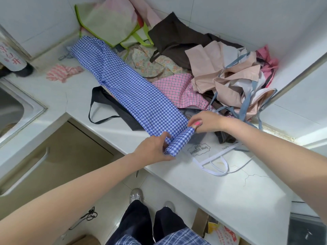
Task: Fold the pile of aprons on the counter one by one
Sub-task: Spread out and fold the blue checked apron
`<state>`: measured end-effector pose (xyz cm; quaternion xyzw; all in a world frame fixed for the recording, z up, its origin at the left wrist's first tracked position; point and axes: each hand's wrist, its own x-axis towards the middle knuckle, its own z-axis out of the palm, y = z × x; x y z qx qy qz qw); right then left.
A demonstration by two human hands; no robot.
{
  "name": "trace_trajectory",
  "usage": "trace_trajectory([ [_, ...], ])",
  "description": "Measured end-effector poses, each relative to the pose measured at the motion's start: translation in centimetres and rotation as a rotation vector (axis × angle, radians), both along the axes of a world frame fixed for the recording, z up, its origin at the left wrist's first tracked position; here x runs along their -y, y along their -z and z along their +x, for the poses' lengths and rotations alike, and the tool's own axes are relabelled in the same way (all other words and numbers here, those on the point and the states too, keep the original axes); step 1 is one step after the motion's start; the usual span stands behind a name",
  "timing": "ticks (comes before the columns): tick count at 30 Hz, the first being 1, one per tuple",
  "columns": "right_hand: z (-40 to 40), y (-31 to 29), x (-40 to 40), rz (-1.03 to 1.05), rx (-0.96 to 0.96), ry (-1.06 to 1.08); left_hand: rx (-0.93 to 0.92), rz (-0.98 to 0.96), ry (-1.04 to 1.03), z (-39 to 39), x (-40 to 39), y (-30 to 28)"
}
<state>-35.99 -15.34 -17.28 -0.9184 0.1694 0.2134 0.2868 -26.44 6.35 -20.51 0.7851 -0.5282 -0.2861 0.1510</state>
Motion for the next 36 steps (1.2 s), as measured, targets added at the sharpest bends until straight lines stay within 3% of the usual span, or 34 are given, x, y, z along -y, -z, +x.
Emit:
trace_trajectory([
  [2,0.5,0.1,0.7,0.229,0.058,0.189,-0.125,0.037,-0.151,0.8,0.3,-0.2],
  [4,0.8,0.6,0.7,0.409,0.115,0.295,-0.369,0.099,-0.314,1.9,0.3,-0.2],
  [7,1.8,2.3,0.0,0.215,0.178,0.289,-0.959,0.154,-0.576,2.8,0.1,-0.8],
  [9,2.5,3.1,-0.7,0.022,0.173,0.24,-1.067,0.18,-0.643,3.4,0.0,-1.2],
  [11,3.2,3.5,-1.5,-0.158,0.158,0.191,-0.859,0.201,-0.632,3.8,-0.1,-1.7],
  [13,3.8,3.2,-2.3,-0.263,0.128,0.177,-0.318,0.137,-0.539,4.6,-0.2,-2.0],
  [15,4.2,3.0,-2.9,-0.327,0.084,0.191,0.207,-0.068,-0.396,4.9,-0.1,-1.9],
  [17,4.6,2.8,-3.5,-0.374,0.045,0.206,0.547,-0.229,-0.164,4.6,0.6,-1.5],
  [18,4.8,2.8,-3.8,-0.395,0.031,0.209,0.644,-0.193,-0.036,4.1,1.0,-1.2],
  [20,5.0,2.9,-4.3,-0.43,0.002,0.201,0.667,-0.024,0.109,3.1,1.7,0.2],
  [22,4.9,3.2,-4.5,-0.435,-0.022,0.21,0.626,0.074,0.118,3.2,1.8,1.2],
  [26,3.8,3.7,-4.5,-0.359,-0.099,0.258,0.547,0.111,0.169,4.4,1.0,1.5],
  [30,3.8,3.5,-5.0,-0.468,-0.111,0.267,0.585,0.075,0.253,4.2,-0.4,2.3],
  [34,2.6,3.6,-4.1,-0.706,0.291,-0.174,0.575,0.084,0.266,4.8,-0.5,2.3],
  [36,1.7,3.5,-3.2,-0.639,0.382,-0.443,0.557,0.08,0.253,4.9,-0.4,2.1],
])
